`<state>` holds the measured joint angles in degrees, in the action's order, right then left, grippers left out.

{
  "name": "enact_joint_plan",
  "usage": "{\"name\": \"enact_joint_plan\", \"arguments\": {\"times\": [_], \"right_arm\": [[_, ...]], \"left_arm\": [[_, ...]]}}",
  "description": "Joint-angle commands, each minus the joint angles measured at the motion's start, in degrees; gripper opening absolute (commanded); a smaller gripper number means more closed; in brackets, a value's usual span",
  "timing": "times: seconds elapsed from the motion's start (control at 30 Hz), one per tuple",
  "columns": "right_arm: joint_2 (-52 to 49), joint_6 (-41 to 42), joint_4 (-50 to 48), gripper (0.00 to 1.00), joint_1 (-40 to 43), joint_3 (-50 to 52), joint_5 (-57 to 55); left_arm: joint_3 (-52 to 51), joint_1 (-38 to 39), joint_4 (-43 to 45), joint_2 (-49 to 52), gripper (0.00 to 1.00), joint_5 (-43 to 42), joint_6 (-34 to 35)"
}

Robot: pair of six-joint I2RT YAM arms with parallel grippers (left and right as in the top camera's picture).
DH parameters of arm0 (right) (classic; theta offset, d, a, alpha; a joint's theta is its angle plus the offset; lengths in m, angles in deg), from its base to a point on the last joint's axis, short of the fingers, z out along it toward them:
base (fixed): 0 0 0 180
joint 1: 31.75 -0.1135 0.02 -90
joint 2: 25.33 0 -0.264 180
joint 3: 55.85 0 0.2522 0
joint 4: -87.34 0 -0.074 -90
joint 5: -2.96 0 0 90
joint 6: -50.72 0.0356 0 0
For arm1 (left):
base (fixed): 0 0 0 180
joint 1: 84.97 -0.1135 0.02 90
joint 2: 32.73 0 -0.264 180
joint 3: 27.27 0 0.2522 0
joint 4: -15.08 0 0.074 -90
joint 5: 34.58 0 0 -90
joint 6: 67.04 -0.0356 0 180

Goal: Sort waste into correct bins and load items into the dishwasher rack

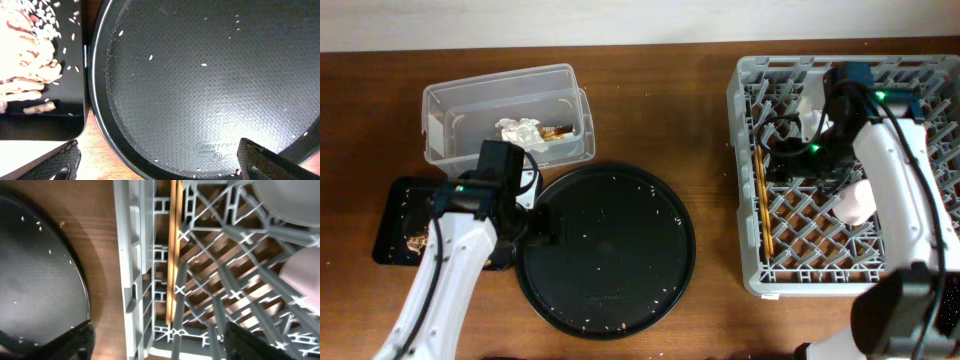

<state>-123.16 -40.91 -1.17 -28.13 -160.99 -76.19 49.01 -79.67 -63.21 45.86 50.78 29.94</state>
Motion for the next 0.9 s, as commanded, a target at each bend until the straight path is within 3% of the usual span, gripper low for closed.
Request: {"name": "enact_joint_plan", "arguments": {"times": [0.0, 0.03, 0.2, 0.33, 0.8, 0.87], "right_arm": [[11.80, 0.17, -4.17, 0.90, 0.11, 5.66, -1.22], [16.37, 0.17, -7.48, 0.98, 0.11, 9.84, -1.22], [42.77, 0.15, -18.86, 0.98, 0.11, 31.43, -4.28], [53.18, 0.17, -17.51, 0.98, 0.13, 33.88, -4.22], [47.93, -0.11, -17.64, 0.98, 0.11, 33.99, -4.63], [50.80, -0.26, -22.88, 0.98, -0.76, 35.28, -5.11]], "left_arm": [[-0.66, -0.20, 0.22, -11.34, 1.00, 0.02, -2.43], [-2.03, -0.20, 1.40, -16.85, 0.99, 0.07, -2.62], [-13.27, -0.20, 5.95, -43.04, 0.99, 0.66, -2.78], [-13.73, -0.20, 6.12, -50.93, 0.99, 0.44, -2.75], [-13.75, -0.20, 5.31, -51.30, 0.99, 0.44, -2.75], [-13.75, -0.20, 5.31, -51.30, 1.00, 0.44, -2.75]]}}
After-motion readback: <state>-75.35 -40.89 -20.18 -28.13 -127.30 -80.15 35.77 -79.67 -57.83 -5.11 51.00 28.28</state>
